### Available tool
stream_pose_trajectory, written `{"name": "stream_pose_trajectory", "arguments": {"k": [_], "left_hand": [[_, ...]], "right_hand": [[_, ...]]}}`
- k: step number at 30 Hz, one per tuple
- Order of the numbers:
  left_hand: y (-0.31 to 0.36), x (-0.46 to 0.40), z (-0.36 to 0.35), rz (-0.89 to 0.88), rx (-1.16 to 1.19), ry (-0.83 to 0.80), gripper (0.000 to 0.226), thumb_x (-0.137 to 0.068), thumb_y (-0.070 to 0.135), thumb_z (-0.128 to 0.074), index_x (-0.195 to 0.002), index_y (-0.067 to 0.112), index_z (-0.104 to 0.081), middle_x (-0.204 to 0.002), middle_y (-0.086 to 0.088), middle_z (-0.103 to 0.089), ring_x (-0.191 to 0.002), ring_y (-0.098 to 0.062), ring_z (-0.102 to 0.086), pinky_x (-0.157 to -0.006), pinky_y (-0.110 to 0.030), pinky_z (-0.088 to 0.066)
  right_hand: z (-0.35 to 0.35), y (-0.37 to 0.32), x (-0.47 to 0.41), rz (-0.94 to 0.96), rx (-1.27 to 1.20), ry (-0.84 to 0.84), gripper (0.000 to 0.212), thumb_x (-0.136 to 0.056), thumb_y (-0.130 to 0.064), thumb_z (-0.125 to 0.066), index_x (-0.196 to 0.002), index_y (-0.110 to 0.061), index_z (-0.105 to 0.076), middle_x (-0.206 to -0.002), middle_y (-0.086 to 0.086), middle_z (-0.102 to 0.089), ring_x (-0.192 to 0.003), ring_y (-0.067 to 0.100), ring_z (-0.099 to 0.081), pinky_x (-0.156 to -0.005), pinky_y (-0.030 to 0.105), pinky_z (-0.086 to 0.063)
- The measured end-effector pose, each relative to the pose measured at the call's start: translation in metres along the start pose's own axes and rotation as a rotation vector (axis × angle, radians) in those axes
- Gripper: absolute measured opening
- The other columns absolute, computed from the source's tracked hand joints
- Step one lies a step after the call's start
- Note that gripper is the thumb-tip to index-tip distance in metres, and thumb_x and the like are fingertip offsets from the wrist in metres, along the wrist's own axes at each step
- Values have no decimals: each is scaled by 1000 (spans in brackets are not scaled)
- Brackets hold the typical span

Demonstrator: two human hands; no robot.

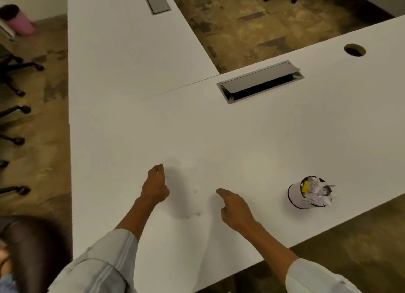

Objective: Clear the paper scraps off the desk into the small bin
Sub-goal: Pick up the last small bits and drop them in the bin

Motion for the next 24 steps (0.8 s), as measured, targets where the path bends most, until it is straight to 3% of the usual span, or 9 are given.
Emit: {"name": "stream_pose_trajectory", "arguments": {"k": [5, 9, 15, 17, 20, 24], "left_hand": [[-28, 1, -35, -80, -128, -241, 86, -85, 0, -50, -150, 2, 7, -161, -14, 11, -150, -27, 8, -121, -37, -17], [-25, 7, -54, -171, -179, -215, 87, -83, -5, -47, -149, 3, 10, -160, -13, 17, -149, -29, 12, -121, -39, -20], [-12, 41, -75, -371, -210, -148, 82, -85, -9, -41, -151, 6, 4, -161, -9, 11, -150, -23, 8, -123, -36, -13], [-12, 56, -77, -410, -139, -119, 78, -86, -5, -42, -152, 10, -2, -163, -6, 1, -150, -20, -2, -122, -30, -14], [-24, 73, -66, -312, 80, -24, 75, -86, 15, -55, -151, 12, -18, -159, -7, -23, -146, -22, -25, -116, -29, -29], [-41, 81, -58, -146, 217, 72, 77, -80, 28, -68, -145, 9, -32, -147, -9, -40, -135, -23, -40, -106, -32, -41]], "right_hand": [[-65, -50, -31, 250, 325, -195, 73, -93, -9, -47, -154, -11, -7, -164, 5, -4, -151, 19, -3, -123, 39, -8], [-85, -63, -37, 316, 455, -181, 74, -94, -15, -46, -153, -7, -3, -163, 9, 1, -151, 22, 5, -123, 42, -3], [-97, -56, -6, 405, 451, -200, 71, -92, -13, -41, -154, -9, -6, -163, 6, 0, -151, 21, 3, -122, 40, 3], [-90, -51, 5, 380, 382, -135, 72, -90, -14, -44, -154, -9, -11, -161, 4, -2, -151, 21, -3, -123, 43, 0], [-79, -25, 20, 131, 354, 19, 71, -92, -27, -42, -153, -10, -12, -159, 1, 3, -151, 21, 0, -121, 49, 5], [-107, -17, 39, 19, 410, -40, 78, -94, -52, -33, -152, -5, -9, -162, 13, -1, -150, 28, 3, -115, 62, 2]]}}
Point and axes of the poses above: each hand's wrist, its own x-axis away from the middle knuckle, its own z-axis out of the back of the hand, y = z × x, the point moved 7 cm from there along -x, towards the middle knuckle
